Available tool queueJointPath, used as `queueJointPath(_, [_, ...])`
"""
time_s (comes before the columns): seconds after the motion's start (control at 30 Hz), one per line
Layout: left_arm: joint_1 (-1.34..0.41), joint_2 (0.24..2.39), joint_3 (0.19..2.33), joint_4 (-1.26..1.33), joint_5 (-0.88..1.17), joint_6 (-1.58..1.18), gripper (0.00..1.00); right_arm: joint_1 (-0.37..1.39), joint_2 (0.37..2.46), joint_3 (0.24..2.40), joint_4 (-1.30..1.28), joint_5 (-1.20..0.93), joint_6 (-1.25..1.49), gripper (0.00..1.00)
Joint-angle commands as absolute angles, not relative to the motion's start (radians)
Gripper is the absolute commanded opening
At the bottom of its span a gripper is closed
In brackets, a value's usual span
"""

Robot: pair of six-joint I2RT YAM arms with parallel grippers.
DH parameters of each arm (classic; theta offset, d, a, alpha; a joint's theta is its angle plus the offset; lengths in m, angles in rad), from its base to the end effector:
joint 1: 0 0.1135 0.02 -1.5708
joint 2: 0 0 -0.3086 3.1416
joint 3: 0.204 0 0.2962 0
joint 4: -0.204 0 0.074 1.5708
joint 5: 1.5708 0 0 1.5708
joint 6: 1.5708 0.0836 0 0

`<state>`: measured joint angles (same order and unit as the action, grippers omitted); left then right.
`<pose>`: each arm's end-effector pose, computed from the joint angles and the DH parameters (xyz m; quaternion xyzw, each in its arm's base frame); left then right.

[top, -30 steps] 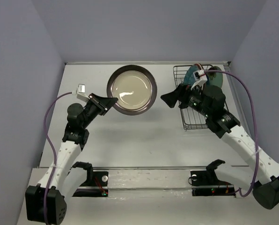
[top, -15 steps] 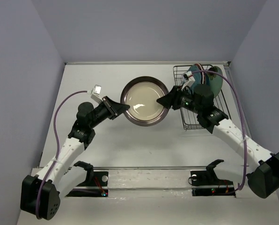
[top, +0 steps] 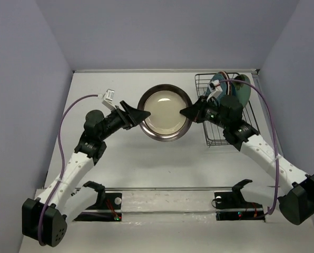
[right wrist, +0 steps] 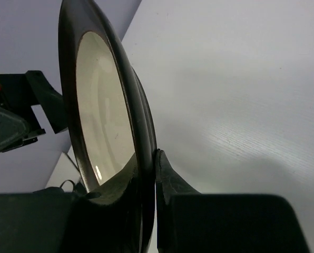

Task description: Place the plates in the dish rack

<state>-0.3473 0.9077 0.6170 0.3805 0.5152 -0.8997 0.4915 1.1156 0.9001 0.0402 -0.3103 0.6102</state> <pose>0.2411 -0.1311 0.3442 0.0030 0.6789 -0.5563 0.4791 0.2804 0.1791 0.3605 -0.0542 0.7616 0.4331 0.4789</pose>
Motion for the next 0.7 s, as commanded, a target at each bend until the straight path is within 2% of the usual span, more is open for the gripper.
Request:
queueJointPath(0.0, [-0.354, 0.897, 0.779, 0.251, 0.461, -0.691, 0.9, 0.431, 1.065, 0.985, 0.069, -0.203, 0.563, 0.07])
queueJointPath(0.23, [-0.353, 0.833, 0.874, 0.002, 0.27, -0.425, 0.99, 0.273, 1.109, 1.115, 0.003, -0.112, 0.491, 0.07])
queueJointPath(0.33, [-0.354, 0.801, 0.902, -0.084, 0.25, -0.332, 0.99, 0.273, 1.132, 1.208, -0.115, 0.181, 0.356, 0.07])
queueJointPath(0.47, [-0.356, 0.767, 0.843, -0.081, 0.218, -0.304, 0.99, 0.273, 1.175, 1.294, -0.166, 0.412, 0.209, 0.07])
queueJointPath(0.67, [-0.351, 0.773, 0.821, -0.072, 0.273, -0.298, 0.99, 0.273, 1.282, 1.402, -0.172, 0.593, 0.022, 0.07])
